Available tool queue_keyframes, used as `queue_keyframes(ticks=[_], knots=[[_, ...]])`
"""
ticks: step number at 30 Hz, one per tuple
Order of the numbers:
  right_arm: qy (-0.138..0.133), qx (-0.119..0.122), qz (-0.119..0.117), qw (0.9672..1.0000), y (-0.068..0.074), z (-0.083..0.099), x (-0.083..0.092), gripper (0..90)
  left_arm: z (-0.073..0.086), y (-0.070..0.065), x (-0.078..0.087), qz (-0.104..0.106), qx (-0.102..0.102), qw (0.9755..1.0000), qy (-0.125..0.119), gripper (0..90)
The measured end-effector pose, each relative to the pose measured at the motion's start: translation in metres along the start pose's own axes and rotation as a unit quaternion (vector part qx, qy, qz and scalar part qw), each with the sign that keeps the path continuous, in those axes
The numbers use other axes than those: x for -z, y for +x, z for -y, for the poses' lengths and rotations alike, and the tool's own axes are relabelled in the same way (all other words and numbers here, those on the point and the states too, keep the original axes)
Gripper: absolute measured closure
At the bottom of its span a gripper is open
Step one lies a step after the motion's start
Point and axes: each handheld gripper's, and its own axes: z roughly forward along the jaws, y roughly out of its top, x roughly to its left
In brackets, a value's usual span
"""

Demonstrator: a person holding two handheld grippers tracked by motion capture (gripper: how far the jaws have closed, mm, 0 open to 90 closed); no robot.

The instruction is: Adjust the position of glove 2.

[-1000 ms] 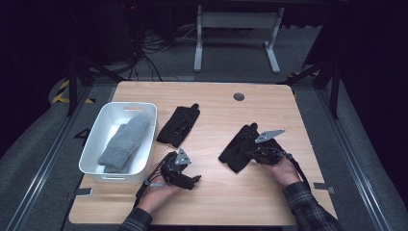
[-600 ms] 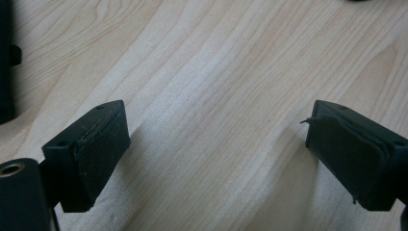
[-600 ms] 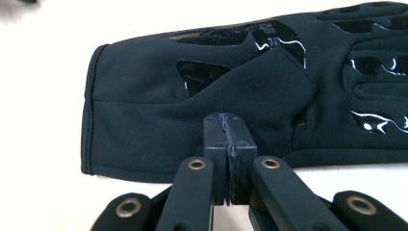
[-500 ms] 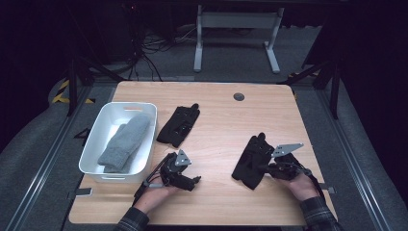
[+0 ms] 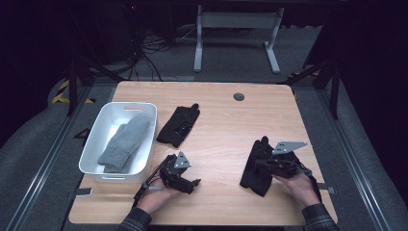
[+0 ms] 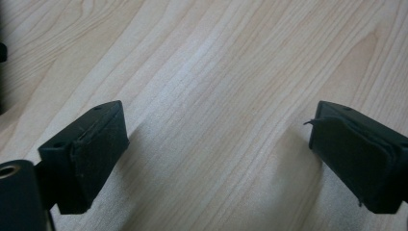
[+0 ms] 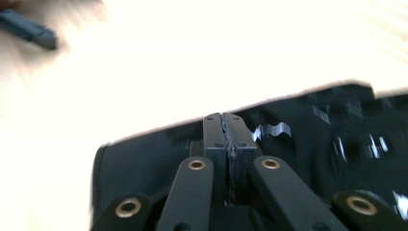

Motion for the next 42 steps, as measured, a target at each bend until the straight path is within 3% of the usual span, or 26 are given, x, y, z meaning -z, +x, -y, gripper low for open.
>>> queue_keyframes(ticks=[5, 6, 14, 15, 17, 21, 28, 30, 32, 33, 34, 35, 36, 38, 40, 42], knots=[[0.019, 0.005, -0.001, 0.9998, -0.004, -0.011, -0.025, 90.0, -0.001, 0.001, -0.001, 0.000, -0.003, 1.0000, 0.005, 1.6], [0.037, 0.009, -0.002, 0.9993, -0.004, -0.010, -0.032, 90.0, -0.001, 0.001, -0.001, 0.000, -0.003, 1.0000, 0.006, 0.9], [0.040, 0.018, -0.032, 0.9985, 0.007, 0.000, -0.028, 90.0, -0.001, 0.000, -0.001, 0.002, -0.001, 1.0000, 0.006, 0.4], [0.042, 0.023, -0.050, 0.9976, 0.012, 0.003, -0.027, 90.0, -0.001, 0.000, -0.001, 0.002, -0.002, 1.0000, 0.005, 0.4], [0.042, 0.028, -0.057, 0.9971, 0.015, 0.004, -0.026, 90.0, -0.001, 0.000, -0.001, 0.003, -0.001, 1.0000, 0.006, 0.4], [0.049, 0.052, -0.097, 0.9927, 0.030, 0.006, -0.026, 90.0, -0.001, 0.000, -0.001, 0.002, -0.003, 1.0000, 0.007, 0.4], [0.055, 0.070, -0.118, 0.9890, 0.039, 0.005, -0.028, 90.0, -0.001, 0.000, -0.001, 0.003, -0.003, 1.0000, 0.007, 0.5], [0.039, 0.072, -0.116, 0.9899, 0.038, 0.003, -0.023, 89.8, -0.001, 0.000, -0.001, 0.003, -0.002, 1.0000, 0.006, 0.5], [0.014, 0.063, -0.095, 0.9934, 0.033, 0.001, -0.015, 85.9, -0.001, 0.001, -0.001, 0.002, -0.001, 1.0000, 0.005, 0.8], [-0.004, 0.050, -0.063, 0.9967, 0.025, 0.002, -0.008, 79.6, -0.001, 0.002, -0.001, 0.001, 0.001, 1.0000, 0.003, 2.5], [-0.005, 0.042, -0.049, 0.9979, 0.020, 0.003, -0.005, 75.2, -0.001, 0.002, 0.000, -0.001, 0.002, 1.0000, 0.002, 4.2], [-0.005, 0.042, -0.049, 0.9979, 0.020, 0.003, -0.005, 75.2, -0.001, 0.002, 0.000, -0.001, 0.002, 1.0000, 0.002, 6.7], [-0.010, 0.036, -0.033, 0.9988, 0.015, 0.005, -0.002, 67.5, -0.002, 0.003, 0.001, -0.004, 0.005, 1.0000, 0.001, 6.7], [-0.015, 0.018, -0.005, 0.9997, 0.004, 0.009, 0.002, 59.2, -0.003, 0.004, 0.003, -0.008, 0.006, 0.9999, 0.000, 15.5], [-0.018, 0.005, 0.035, 0.9992, -0.006, 0.013, 0.006, 50.2, -0.005, 0.006, 0.004, -0.010, 0.013, 0.9999, 0.002, 21.3], [-0.020, -0.015, 0.057, 0.9980, -0.017, 0.018, 0.007, 42.6, -0.009, 0.009, 0.006, -0.001, 0.024, 0.9997, 0.002, 31.9]])
